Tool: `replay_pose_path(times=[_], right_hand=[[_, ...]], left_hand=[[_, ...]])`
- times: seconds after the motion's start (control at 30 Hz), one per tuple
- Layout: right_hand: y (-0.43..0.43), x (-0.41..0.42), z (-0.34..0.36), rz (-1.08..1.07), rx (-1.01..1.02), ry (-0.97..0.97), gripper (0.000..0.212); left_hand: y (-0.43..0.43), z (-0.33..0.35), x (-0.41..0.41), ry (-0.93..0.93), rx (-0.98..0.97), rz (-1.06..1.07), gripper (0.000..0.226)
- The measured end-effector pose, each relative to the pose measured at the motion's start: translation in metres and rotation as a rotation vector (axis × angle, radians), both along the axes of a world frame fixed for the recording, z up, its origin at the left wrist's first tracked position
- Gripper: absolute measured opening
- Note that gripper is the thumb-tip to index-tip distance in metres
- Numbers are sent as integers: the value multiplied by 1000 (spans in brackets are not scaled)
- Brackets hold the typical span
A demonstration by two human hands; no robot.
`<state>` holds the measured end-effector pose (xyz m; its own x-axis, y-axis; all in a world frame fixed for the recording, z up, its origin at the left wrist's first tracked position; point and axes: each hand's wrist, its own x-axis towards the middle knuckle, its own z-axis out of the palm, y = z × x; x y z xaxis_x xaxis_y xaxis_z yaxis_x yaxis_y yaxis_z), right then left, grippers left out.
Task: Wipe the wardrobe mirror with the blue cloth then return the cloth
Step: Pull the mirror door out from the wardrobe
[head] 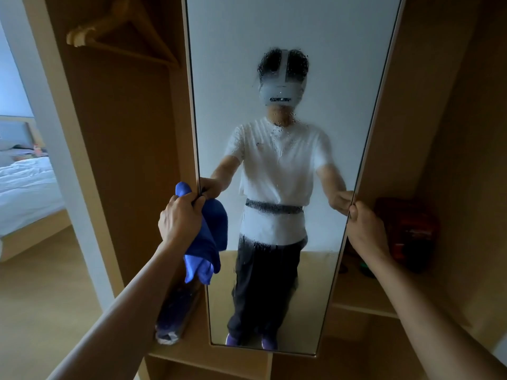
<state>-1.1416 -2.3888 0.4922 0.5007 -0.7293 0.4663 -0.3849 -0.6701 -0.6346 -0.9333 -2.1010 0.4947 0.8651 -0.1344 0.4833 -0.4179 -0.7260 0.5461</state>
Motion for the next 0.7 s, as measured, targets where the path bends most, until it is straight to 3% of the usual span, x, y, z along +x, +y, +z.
replay_pose_path(times=[0.7], right_hand=[[-17, 31, 1, -50, 51, -16, 31]], left_hand=[[-25, -6, 44, 78, -60, -78, 41]])
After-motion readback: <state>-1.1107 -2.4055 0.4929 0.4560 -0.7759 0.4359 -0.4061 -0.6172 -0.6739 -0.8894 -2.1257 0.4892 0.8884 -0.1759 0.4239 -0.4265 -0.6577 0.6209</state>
